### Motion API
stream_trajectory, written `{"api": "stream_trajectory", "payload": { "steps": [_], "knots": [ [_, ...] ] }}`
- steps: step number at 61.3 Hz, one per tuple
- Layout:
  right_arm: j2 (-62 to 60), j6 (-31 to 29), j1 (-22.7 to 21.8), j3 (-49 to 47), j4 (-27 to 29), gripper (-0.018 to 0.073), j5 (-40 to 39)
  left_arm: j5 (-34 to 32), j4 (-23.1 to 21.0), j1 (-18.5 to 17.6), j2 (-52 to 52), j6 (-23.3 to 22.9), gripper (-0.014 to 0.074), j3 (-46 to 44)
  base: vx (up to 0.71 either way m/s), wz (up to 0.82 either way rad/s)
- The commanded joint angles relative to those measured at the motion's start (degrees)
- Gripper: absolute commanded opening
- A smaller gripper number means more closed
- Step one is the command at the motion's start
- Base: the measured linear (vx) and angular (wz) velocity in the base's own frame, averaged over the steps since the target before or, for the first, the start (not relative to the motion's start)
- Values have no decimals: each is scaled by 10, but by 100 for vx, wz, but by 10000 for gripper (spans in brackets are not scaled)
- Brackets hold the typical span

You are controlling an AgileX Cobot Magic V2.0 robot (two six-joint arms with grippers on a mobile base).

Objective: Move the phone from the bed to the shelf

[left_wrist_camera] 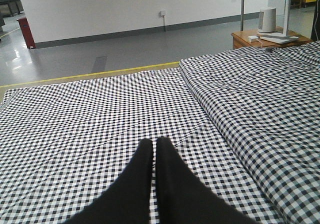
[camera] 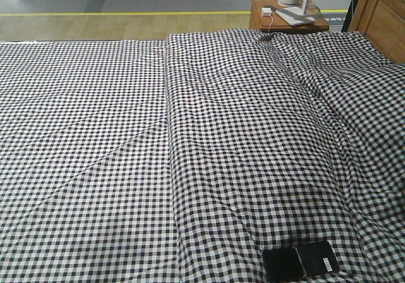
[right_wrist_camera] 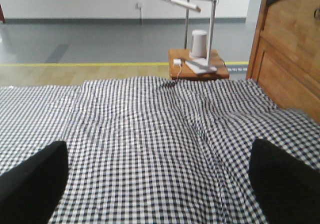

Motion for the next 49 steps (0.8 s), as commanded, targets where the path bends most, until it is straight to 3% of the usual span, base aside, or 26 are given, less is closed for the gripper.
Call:
{"api": "stream_trajectory", "payload": {
  "steps": [1,18,36,49],
  "knots": [
    [7,0,-4,-19,-6,717,-61,-42,-5,-4,-2,-3,1,-13,0,0],
    [58,19,-22,-35,-6,712,-4,-42,-5,-4,-2,-3,1,-13,0,0],
    [182,32,-193,-121,0,703,88,-42,-5,-4,-2,-3,1,-13,0,0],
    [333,17,-262,-122,11,695,72,-42,-5,-4,-2,-3,1,-13,0,0]
  ]
}}
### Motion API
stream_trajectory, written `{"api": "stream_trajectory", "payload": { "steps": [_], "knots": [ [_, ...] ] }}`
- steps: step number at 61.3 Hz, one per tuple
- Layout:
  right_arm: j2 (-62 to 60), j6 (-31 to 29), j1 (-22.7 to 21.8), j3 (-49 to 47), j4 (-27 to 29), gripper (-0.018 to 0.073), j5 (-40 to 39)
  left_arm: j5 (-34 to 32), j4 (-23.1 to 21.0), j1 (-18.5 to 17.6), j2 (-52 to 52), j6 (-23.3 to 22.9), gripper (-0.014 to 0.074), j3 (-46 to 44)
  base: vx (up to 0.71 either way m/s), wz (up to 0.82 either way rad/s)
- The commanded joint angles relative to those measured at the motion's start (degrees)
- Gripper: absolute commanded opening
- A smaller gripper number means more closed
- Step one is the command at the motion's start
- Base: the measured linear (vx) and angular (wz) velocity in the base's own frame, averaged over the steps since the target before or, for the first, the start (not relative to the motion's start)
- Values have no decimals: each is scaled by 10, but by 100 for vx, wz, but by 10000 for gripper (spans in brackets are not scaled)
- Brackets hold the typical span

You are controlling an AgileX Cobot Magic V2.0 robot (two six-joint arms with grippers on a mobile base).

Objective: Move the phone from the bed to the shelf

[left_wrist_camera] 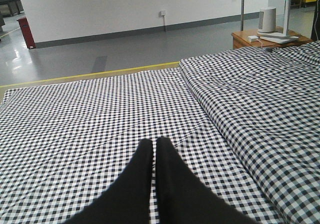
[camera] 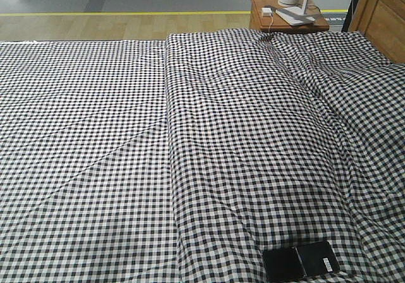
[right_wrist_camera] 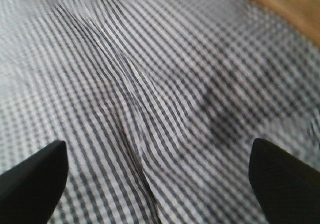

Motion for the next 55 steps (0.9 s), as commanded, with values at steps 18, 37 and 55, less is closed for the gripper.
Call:
{"api": "stream_trajectory", "payload": {
  "steps": [18,37,55],
  "knots": [
    [261,-128,-17,-21,36,687,-44,-42,-5,-4,-2,-3,1,-13,0,0],
    [449,-367,-17,-99,210,682,52,-42,-5,-4,-2,-3,1,-13,0,0],
    [578,-586,-17,-198,418,673,200,-42,-5,-4,-2,-3,1,-13,0,0]
  ]
}}
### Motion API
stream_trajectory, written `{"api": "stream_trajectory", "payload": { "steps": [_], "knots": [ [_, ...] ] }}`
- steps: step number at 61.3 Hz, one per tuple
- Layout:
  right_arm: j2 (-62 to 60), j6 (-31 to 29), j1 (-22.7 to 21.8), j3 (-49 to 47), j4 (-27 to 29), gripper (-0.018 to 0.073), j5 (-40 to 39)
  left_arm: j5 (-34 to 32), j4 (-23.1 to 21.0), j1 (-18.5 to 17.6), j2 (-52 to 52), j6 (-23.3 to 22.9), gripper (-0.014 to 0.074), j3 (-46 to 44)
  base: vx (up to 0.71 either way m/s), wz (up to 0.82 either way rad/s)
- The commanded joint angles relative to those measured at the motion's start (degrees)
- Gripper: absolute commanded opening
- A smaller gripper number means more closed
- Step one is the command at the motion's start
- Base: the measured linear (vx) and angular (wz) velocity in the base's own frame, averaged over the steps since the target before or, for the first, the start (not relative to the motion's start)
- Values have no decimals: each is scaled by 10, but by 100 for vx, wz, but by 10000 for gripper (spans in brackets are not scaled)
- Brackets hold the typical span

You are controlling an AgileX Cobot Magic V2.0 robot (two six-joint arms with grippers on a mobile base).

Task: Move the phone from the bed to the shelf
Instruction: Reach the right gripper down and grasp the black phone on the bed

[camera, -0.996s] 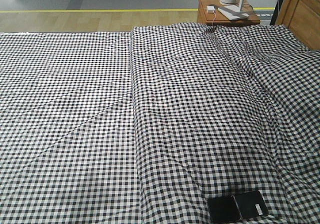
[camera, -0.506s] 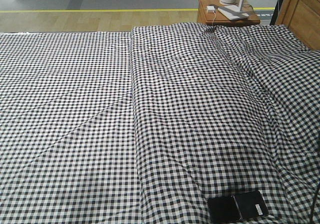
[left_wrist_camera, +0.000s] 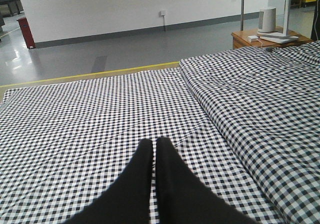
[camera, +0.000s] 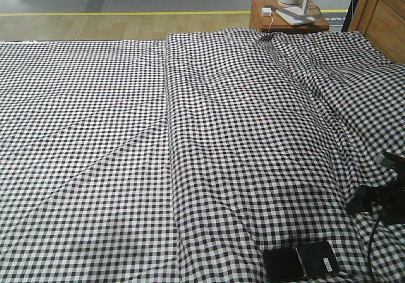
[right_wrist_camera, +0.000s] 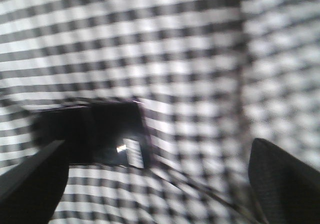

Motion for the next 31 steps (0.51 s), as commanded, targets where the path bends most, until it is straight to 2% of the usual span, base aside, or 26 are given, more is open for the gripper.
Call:
{"api": "stream_trajectory", "payload": {
  "steps": [1,8,17,31],
  "knots": [
    [4,-71,-3,-39,69,672,62,-42,-5,-4,-2,-3,1,-13,0,0],
    [52,-114,-3,-62,99,669,118,-42,-5,-4,-2,-3,1,-13,0,0],
    [112,-148,-3,-88,112,664,187,-42,-5,-4,-2,-3,1,-13,0,0],
    [175,-154,-3,-106,112,652,191,-42,-5,-4,-2,-3,1,-13,0,0]
  ]
}}
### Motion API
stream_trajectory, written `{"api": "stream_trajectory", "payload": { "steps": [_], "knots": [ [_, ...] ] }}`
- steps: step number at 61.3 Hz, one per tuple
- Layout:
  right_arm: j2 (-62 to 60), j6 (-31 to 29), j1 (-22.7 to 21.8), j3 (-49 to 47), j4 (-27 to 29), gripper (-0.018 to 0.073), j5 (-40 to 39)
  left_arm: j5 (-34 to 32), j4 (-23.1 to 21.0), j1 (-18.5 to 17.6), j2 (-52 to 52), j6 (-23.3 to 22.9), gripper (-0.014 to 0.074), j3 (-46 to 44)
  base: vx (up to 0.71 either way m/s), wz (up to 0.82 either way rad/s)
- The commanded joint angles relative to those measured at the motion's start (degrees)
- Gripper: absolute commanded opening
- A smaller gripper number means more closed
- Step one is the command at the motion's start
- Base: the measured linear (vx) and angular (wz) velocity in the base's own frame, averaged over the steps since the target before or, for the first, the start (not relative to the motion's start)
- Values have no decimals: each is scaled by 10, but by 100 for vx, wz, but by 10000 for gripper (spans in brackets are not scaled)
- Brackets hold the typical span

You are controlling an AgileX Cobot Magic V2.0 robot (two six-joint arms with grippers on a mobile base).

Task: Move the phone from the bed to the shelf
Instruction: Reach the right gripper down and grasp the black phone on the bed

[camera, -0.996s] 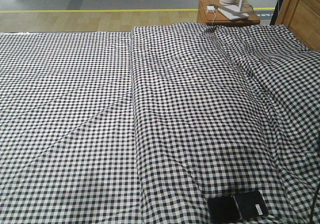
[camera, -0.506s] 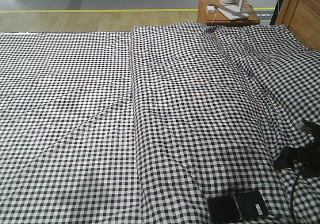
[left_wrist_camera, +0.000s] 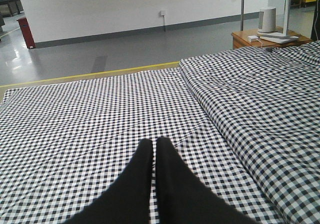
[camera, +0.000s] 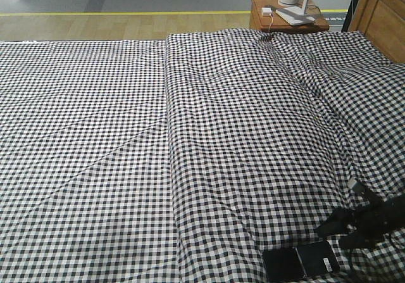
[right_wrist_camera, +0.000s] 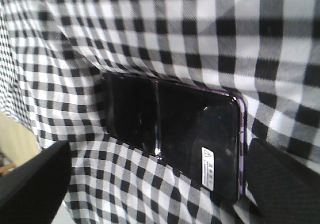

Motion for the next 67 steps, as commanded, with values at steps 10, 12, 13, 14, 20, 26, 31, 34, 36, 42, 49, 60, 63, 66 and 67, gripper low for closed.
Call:
{"api": "stream_trajectory", "payload": {
  "steps": [10,12,13,14,20,26,31,34,36,42,49,60,63,66,67],
  "knots": [
    [1,-32,-3,-10,13,648,22,-42,-5,-4,-2,-3,1,-13,0,0],
    [5,-33,-3,-10,13,648,20,-42,-5,-4,-2,-3,1,-13,0,0],
    [7,-35,-3,-10,13,647,20,-42,-5,-4,-2,-3,1,-13,0,0],
    [9,-35,-3,-10,13,646,19,-42,-5,-4,-2,-3,1,-13,0,0],
    [25,-41,-3,-10,16,643,18,-42,-5,-4,-2,-3,1,-13,0,0],
    [39,-52,-3,-10,34,640,27,-42,-5,-4,-2,-3,1,-13,0,0],
    [51,-67,-2,-10,58,634,44,-42,-5,-4,-2,-3,1,-13,0,0],
    [56,-77,-2,-10,73,632,55,-42,-5,-4,-2,-3,1,-13,0,0],
    [60,-84,-2,-10,83,629,61,-42,-5,-4,-2,-3,1,-13,0,0],
    [66,-88,-2,-10,95,617,66,-42,-5,-4,-2,-3,1,-13,0,0],
    [66,-88,-2,-10,94,582,66,-42,-5,-4,-2,-3,1,-13,0,0],
    [66,-90,-3,-10,92,451,63,-42,-5,-4,-2,-3,1,-13,0,0],
    [66,-92,-3,-10,91,389,63,-42,-5,-4,-2,-3,1,-13,0,0],
    [66,-94,-3,-10,88,315,63,-42,-5,-4,-2,-3,1,-13,0,0],
    [66,-93,-3,-10,86,292,63,-42,-5,-4,-2,-3,1,-13,0,0]
  ]
}}
